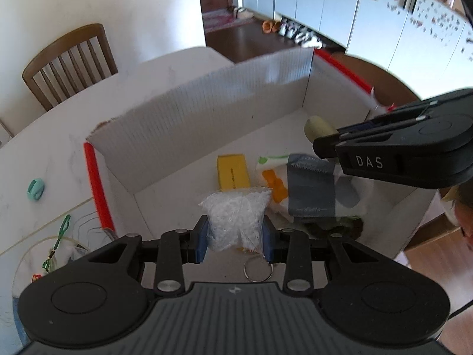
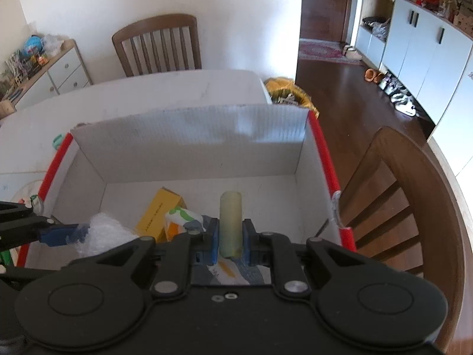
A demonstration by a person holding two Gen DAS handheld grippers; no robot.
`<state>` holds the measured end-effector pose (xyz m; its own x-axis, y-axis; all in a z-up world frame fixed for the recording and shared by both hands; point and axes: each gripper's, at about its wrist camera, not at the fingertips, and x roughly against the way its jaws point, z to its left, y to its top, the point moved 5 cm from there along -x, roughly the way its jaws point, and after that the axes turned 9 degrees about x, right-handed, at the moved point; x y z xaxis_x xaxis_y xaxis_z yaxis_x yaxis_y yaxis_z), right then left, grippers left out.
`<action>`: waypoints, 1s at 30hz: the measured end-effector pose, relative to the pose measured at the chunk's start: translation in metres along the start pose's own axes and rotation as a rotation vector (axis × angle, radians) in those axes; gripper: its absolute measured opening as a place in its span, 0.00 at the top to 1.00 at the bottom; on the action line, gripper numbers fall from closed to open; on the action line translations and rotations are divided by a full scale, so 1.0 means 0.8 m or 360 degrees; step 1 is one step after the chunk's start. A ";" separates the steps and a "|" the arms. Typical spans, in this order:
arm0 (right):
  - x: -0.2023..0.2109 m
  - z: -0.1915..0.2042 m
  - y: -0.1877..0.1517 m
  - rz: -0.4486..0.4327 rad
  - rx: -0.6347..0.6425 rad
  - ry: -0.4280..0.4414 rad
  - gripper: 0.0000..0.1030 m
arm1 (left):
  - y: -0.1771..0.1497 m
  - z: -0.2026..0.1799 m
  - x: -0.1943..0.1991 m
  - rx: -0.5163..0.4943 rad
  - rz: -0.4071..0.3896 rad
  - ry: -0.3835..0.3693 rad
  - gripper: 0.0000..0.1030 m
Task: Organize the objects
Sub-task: 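Carry the cylinder and bead bag with both grippers over the red shoebox, then open both grippers to drop the cylinder and bead bag into the box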
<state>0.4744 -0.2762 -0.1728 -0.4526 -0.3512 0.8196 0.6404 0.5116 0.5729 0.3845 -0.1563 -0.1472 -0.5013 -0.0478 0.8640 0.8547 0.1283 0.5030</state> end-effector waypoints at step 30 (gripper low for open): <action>-0.006 -0.008 -0.017 0.0084 0.0005 -0.0014 0.71 | -0.019 -0.010 -0.023 -0.0039 0.0142 0.0048 0.49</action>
<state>0.4718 -0.2866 -0.1844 -0.4235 -0.3168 0.8487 0.6614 0.5320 0.5287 0.3820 -0.1655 -0.1707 -0.4193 -0.0670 0.9054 0.8989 0.1090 0.4243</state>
